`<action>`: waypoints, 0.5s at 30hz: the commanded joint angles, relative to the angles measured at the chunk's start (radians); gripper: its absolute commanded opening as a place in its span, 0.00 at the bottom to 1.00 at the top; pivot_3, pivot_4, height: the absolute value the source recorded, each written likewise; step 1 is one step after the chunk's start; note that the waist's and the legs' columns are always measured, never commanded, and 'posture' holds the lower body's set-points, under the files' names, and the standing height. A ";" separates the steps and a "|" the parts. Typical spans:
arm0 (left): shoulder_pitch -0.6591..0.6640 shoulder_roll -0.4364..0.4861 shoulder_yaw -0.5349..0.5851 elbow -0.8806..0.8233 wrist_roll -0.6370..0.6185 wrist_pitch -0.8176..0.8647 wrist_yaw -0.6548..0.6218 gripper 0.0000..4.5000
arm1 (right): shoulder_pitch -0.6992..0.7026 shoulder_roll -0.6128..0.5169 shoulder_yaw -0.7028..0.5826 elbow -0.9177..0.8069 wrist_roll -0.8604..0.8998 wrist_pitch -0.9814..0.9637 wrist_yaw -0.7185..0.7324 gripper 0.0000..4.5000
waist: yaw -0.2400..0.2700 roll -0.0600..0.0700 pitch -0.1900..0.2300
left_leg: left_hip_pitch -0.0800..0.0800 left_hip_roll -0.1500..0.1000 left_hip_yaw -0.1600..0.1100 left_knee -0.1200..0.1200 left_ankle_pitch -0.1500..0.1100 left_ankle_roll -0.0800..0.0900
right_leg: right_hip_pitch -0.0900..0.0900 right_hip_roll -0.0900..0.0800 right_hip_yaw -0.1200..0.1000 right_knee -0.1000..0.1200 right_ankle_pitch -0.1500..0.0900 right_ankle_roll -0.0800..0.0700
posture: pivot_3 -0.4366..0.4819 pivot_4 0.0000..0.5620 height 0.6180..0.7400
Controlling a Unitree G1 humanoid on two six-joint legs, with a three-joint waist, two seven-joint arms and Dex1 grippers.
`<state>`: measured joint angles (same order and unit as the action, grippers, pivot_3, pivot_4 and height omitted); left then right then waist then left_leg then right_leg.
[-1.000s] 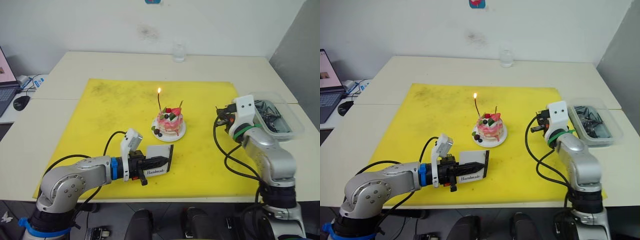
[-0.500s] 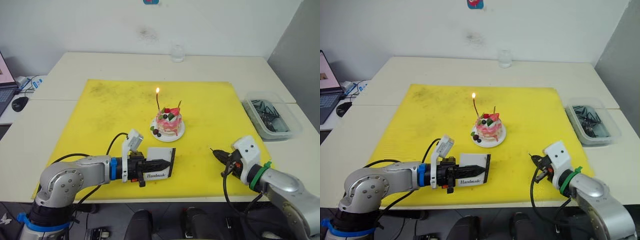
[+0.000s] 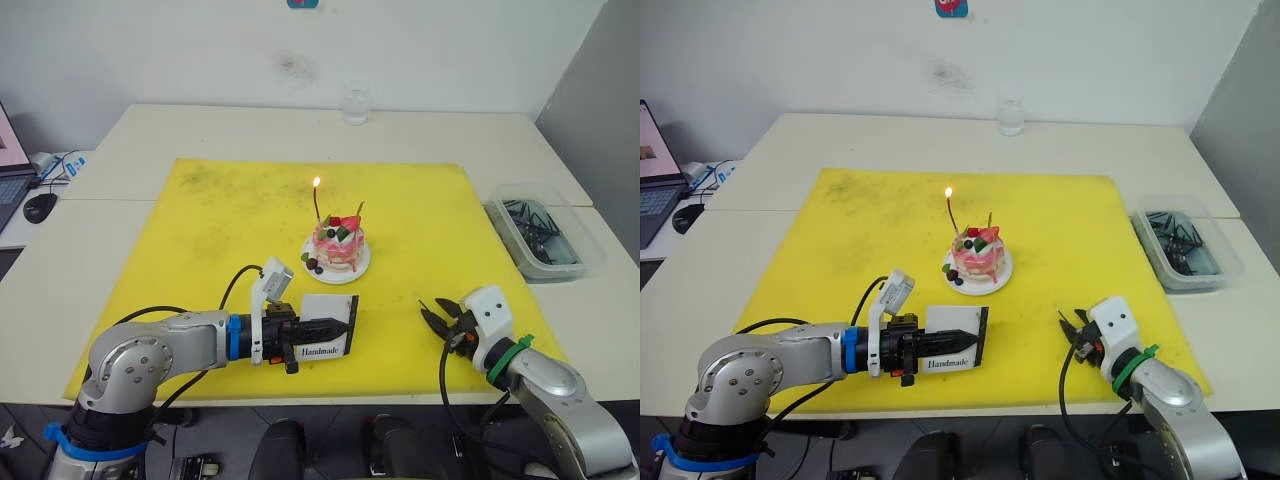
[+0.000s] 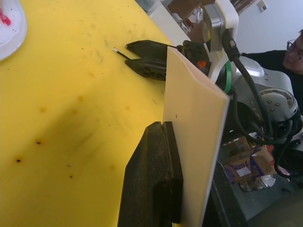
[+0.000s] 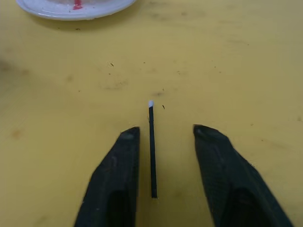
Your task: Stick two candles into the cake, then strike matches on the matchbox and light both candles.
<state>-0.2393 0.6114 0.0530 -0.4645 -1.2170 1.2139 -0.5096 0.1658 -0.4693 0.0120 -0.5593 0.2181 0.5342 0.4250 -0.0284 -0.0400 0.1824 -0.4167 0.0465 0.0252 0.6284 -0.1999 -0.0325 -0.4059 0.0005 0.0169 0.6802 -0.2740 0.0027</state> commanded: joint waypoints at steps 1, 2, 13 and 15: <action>0.003 0.001 0.008 -0.035 -0.027 -0.007 0.008 0.00 | 0.000 0.013 0.004 0.006 -0.005 -0.065 0.010 0.46 | 0.000 0.000 0.000 | 0.000 0.000 0.000 0.000 0.000 0.000 | 0.000 0.000 0.000 0.000 0.000 0.000 | 0.48 0.27 1.00; 0.003 0.000 0.008 -0.035 -0.027 -0.007 0.010 0.00 | -0.004 0.017 0.008 0.012 -0.006 -0.077 0.012 0.46 | 0.000 0.000 0.000 | 0.000 0.000 0.000 0.000 0.000 0.000 | 0.000 0.000 0.000 0.000 0.000 0.000 | 0.48 0.27 1.00; -0.006 0.001 0.007 -0.026 -0.026 -0.011 0.012 0.00 | -0.029 0.043 0.038 0.057 -0.052 -0.097 -0.003 0.46 | 0.000 0.000 0.000 | 0.000 0.000 0.000 0.000 0.000 0.000 | 0.000 0.000 0.000 0.000 0.000 0.000 | 0.48 0.27 1.00; -0.005 0.002 0.007 -0.027 -0.026 -0.011 0.012 0.00 | -0.025 0.048 0.038 0.057 -0.053 -0.091 -0.007 0.46 | 0.000 0.000 0.000 | 0.000 0.000 0.000 0.000 0.000 0.000 | 0.000 0.000 0.000 0.000 0.000 0.000 | 0.48 0.27 1.00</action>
<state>-0.2373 0.6114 0.0530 -0.4645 -1.2204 1.2135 -0.4916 0.1397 -0.4236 0.0475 -0.4957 0.1728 0.4476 0.4271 -0.0279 -0.0399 0.1823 -0.4166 0.0467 0.0250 0.6286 -0.1999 -0.0325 -0.4059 0.0006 0.0169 0.6804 -0.2739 0.0026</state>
